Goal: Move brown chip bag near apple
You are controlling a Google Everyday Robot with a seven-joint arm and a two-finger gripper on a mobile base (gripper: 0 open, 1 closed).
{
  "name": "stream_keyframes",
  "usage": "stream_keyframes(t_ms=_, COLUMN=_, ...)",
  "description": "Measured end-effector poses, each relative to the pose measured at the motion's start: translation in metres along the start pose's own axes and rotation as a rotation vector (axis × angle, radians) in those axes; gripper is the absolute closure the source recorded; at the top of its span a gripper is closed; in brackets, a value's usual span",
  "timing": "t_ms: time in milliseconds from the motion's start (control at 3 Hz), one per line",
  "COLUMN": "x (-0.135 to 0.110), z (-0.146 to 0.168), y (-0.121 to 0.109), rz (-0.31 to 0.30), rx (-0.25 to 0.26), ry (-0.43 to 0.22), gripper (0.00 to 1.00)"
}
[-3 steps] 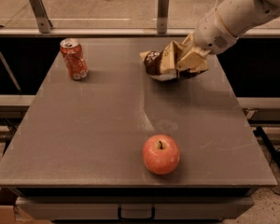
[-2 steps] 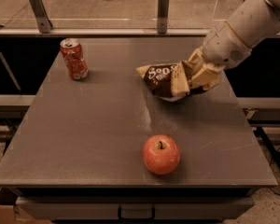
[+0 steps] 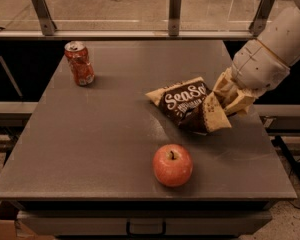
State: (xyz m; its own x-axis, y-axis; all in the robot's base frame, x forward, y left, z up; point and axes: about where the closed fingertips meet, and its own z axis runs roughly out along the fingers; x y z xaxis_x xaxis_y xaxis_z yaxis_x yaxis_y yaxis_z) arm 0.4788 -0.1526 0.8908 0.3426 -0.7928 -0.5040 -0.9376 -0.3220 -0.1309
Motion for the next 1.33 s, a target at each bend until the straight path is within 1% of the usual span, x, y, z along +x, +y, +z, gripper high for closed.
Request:
stream_keyframes(t_ms=333, x=0.011, z=0.002, y=0.014, rz=-0.103, rx=-0.036, ry=0.028, gripper=0.59)
stream_keyframes(t_ms=667, x=0.014, z=0.006, y=0.021, rz=-0.164, rx=-0.057, ry=0.041, gripper=0.36)
stream_keyframes(t_ms=1000, x=0.012, z=0.010, y=0.026, rz=-0.195, rx=-0.075, ry=0.045, gripper=0.13)
stream_keyframes(t_ms=1333, x=0.009, z=0.013, y=0.031, rz=-0.206, rx=-0.091, ry=0.048, gripper=0.00)
